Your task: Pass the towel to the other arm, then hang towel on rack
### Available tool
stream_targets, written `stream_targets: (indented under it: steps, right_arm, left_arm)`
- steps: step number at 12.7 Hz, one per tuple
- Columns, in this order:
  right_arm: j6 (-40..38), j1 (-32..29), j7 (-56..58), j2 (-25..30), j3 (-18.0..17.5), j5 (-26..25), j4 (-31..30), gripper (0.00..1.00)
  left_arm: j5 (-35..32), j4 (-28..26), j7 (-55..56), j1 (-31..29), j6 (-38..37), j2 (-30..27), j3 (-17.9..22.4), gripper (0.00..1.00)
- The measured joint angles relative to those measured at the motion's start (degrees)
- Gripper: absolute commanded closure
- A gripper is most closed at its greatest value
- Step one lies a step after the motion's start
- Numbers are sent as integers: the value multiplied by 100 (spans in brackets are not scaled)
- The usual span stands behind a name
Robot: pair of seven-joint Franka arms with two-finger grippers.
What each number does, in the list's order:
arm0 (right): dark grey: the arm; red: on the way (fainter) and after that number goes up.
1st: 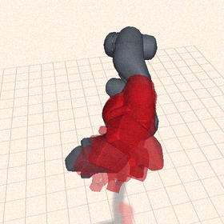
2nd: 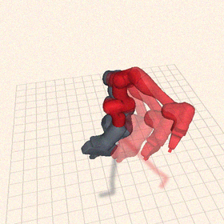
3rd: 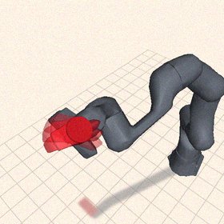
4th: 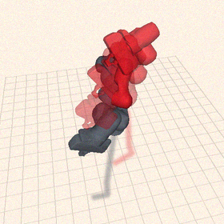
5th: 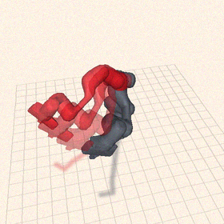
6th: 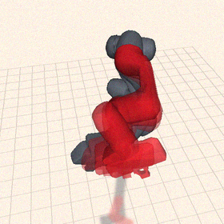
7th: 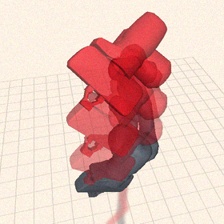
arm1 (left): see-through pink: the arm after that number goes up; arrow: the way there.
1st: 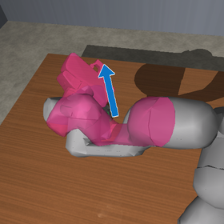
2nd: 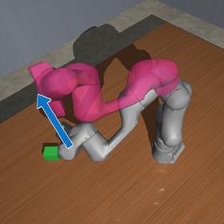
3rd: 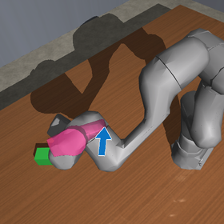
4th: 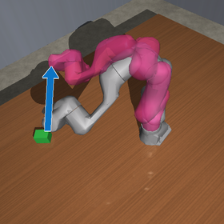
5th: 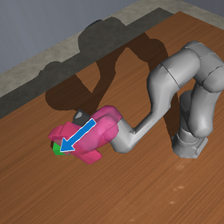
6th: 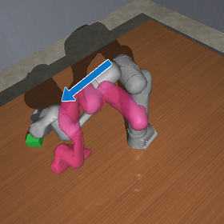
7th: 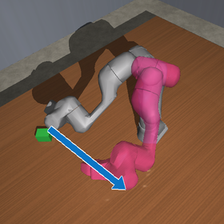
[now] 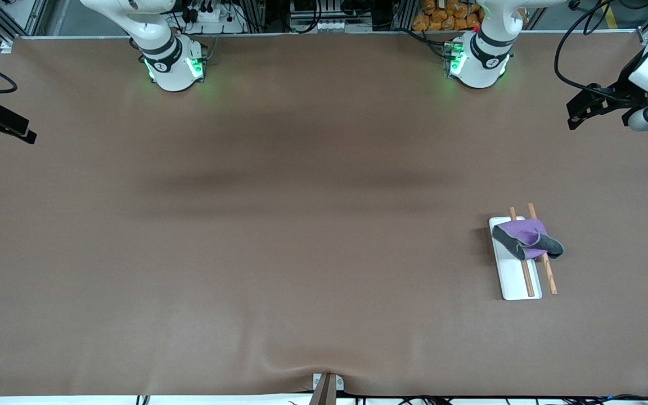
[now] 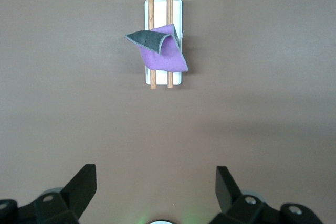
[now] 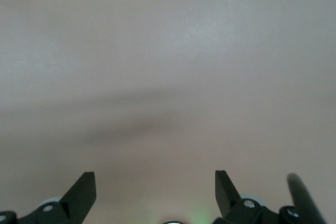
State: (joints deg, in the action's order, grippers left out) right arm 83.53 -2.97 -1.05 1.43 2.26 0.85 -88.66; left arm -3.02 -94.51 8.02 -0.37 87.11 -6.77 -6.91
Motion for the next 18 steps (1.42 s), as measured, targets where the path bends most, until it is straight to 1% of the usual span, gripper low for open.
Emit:
stream_targets:
  steps: [4,7,9,14,18]
  right_arm:
    - [8,0,-2,0,0,0,0,0]
    - [11,0,-7,0,2,1,6,0]
    - [11,0,-10,0,2,1,12,0]
    - [11,0,-18,0,2,1,20,0]
    - [11,0,-23,0,2,1,21,0]
  left_arm:
    - [12,1,0,14,-134,-73,26,0]
    - [105,54,-23,20,-135,-121,192,0]
    - [114,113,-23,21,-149,-116,214,0]
    - [127,403,-23,37,-293,71,208,0]
    - [127,445,-23,23,-303,142,214,0]
